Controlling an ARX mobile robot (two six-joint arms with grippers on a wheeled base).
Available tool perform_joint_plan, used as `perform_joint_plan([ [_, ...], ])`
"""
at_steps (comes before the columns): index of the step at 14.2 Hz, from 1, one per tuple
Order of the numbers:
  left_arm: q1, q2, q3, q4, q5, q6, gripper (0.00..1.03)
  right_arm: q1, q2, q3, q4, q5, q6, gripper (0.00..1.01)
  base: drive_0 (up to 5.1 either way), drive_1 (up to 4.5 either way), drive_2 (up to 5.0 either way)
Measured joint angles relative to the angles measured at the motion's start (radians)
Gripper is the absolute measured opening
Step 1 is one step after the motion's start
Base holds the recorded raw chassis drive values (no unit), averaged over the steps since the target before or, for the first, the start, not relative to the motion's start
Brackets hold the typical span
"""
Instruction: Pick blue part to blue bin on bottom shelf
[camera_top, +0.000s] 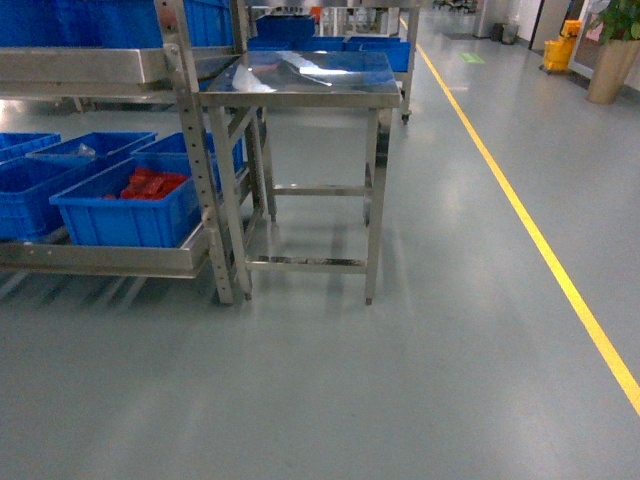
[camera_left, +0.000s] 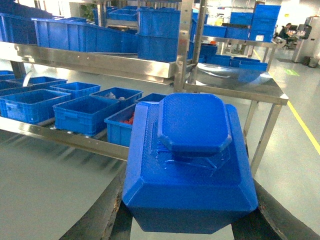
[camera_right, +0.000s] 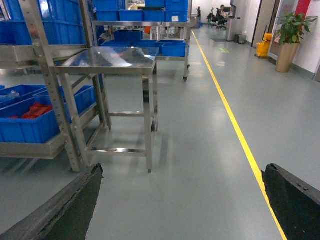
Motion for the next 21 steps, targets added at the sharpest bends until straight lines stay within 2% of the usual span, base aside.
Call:
perform_joint_plan([
  [21,0.0,-0.002,0.0,0.002,-0.001,0.0,0.43,0.0,0.0,0.0,0.008,0.0,0.0,0.98,0.0,4.25,-4.3],
])
